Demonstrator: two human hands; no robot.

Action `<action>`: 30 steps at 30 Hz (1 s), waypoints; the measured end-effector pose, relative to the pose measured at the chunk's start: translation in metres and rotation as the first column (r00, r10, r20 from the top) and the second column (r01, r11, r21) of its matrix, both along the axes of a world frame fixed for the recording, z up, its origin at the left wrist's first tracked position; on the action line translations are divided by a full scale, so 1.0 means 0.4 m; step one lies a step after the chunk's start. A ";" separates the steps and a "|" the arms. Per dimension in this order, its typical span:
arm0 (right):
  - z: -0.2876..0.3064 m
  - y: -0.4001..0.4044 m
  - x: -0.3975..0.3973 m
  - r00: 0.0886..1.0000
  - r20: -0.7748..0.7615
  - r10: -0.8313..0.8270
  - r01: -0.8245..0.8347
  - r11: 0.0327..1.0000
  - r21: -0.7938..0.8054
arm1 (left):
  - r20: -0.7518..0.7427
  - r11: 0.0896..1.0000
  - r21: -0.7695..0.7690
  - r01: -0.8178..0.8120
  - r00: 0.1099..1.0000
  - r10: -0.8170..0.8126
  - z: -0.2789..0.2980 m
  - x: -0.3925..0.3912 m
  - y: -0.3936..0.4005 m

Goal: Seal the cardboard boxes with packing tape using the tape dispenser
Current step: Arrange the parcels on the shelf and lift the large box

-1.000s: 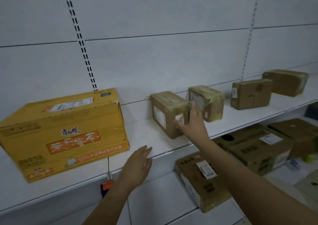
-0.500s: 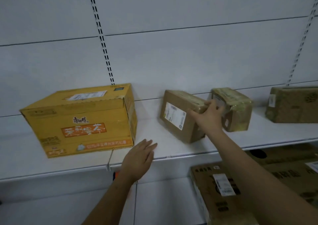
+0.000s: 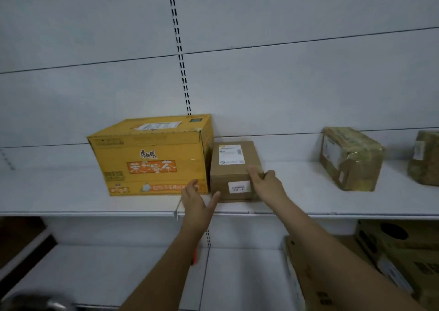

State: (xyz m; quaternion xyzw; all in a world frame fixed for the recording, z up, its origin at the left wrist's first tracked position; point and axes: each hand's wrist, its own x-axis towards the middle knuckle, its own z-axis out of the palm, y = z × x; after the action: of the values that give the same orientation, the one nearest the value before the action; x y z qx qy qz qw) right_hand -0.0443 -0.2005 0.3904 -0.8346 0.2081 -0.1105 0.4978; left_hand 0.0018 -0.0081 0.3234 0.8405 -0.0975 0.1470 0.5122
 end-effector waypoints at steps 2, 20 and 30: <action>-0.007 0.004 0.007 0.993 0.079 0.089 -0.085 0.995 -0.057 | -0.049 0.996 -0.054 -0.067 0.997 0.065 0.016 0.019 -0.005; 0.056 -0.033 0.001 0.947 0.099 0.307 -0.279 0.933 -0.227 | 0.048 0.890 0.379 -0.253 0.966 0.254 -0.003 -0.004 -0.066; 0.098 -0.468 -0.119 0.872 0.476 -0.115 0.425 0.660 -0.620 | 0.362 0.884 0.450 0.123 0.880 -0.306 -0.017 -0.091 -0.333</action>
State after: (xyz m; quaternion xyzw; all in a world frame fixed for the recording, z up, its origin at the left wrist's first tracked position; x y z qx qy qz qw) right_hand -0.0920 -0.3876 0.4296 -0.8783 0.1690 -0.4223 0.1474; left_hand -0.0345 -0.1415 0.3166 0.8610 -0.3297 0.2425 0.3020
